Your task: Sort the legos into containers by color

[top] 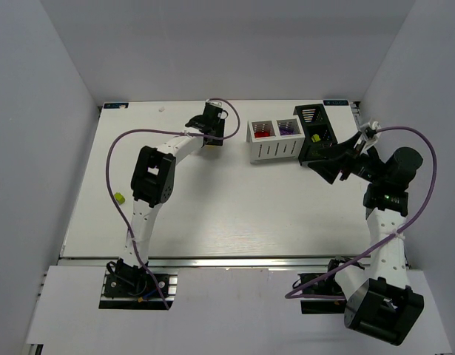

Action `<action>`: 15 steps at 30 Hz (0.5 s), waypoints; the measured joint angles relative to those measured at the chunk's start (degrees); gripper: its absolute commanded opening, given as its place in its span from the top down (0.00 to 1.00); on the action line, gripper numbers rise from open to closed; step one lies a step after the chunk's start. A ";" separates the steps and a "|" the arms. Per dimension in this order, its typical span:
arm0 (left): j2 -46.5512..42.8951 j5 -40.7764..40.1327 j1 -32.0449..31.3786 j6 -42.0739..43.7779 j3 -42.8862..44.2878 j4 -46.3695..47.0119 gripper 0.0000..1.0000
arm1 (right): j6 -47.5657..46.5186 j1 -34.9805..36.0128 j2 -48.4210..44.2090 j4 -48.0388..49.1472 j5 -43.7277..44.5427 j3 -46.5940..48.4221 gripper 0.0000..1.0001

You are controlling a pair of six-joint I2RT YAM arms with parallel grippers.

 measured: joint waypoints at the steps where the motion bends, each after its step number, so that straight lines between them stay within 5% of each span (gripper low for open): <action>1: 0.37 0.00 0.00 -0.02 0.11 0.07 0.29 | 0.15 -0.20 0.02 0.13 -0.11 0.00 0.22; 7: 2.03 0.28 0.13 -0.46 0.57 0.74 0.35 | 1.20 -0.72 0.04 1.44 -0.55 -0.57 0.23; 12: 2.03 0.50 0.13 -0.46 0.57 0.74 0.72 | 1.81 -1.11 0.07 1.86 -1.14 -0.98 0.30; 15: 1.90 0.90 0.13 -0.42 0.35 1.22 0.91 | 1.86 -1.31 0.07 2.49 -1.38 -1.01 0.48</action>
